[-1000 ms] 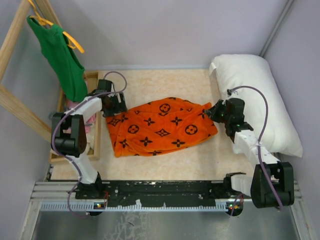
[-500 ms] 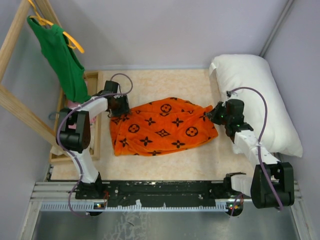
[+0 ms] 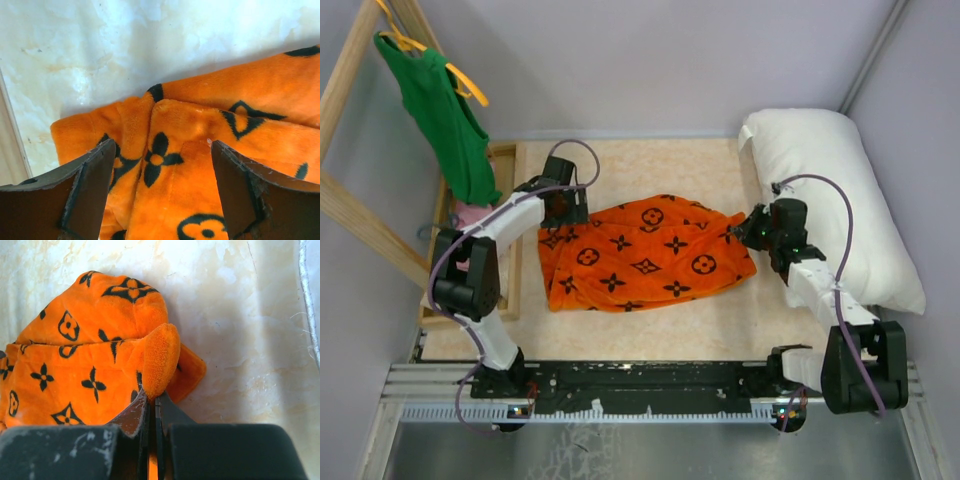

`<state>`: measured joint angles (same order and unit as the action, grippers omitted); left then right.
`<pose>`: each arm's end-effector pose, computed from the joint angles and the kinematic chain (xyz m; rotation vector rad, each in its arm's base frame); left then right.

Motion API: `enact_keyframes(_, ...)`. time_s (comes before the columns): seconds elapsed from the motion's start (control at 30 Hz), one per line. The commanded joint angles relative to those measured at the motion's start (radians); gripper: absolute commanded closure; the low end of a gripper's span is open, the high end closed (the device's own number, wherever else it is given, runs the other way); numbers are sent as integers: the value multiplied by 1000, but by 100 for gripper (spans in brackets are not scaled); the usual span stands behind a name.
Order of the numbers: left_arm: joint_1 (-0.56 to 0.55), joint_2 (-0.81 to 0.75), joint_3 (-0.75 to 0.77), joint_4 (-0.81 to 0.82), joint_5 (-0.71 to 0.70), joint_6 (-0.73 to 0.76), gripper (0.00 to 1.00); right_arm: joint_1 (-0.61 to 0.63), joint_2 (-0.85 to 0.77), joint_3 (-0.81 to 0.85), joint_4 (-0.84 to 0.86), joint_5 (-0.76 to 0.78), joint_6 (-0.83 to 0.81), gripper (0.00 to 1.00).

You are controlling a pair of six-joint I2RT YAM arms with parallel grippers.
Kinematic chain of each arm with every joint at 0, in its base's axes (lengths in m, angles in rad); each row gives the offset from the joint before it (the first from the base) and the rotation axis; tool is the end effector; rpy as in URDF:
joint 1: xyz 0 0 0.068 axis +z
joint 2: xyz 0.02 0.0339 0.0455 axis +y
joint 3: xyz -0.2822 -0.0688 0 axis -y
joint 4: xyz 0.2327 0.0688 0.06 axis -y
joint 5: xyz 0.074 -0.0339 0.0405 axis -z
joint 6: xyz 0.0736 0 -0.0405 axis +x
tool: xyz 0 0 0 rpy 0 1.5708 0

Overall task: Remove the pillowcase from the pillow
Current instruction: Fold the pillowcase at the center of the board.

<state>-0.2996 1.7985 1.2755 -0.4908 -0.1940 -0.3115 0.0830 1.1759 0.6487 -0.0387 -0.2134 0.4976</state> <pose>0.3793 -0.1023 0.2000 -0.0863 2.5538 0.0173 0.2637 0.0376 0.2305 0.3220 2.1520 0.5646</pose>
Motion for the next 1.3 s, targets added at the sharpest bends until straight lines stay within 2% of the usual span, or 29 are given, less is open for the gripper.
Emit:
enact_keyframes(0.0,-3,-54,16,-20,42,18,20,6,7,16,36,-15,-15,100)
enact_keyframes(0.27,6,34,23,-13,184,-2,33,6,6,17,29,-17,-18,100)
enact_keyframes(0.57,28,70,19,-7,256,-3,35,6,9,10,36,-16,-16,100)
enact_keyframes(0.83,37,93,15,-31,155,15,30,6,9,8,39,-19,-17,100)
enact_keyframes(1.0,38,79,1,4,274,12,34,6,13,8,40,-21,-17,100)
enact_keyframes(1.1,39,83,-12,30,306,8,32,6,13,7,39,-22,-17,100)
enact_keyframes(1.27,40,121,13,-51,136,5,20,6,10,8,35,-24,-16,100)
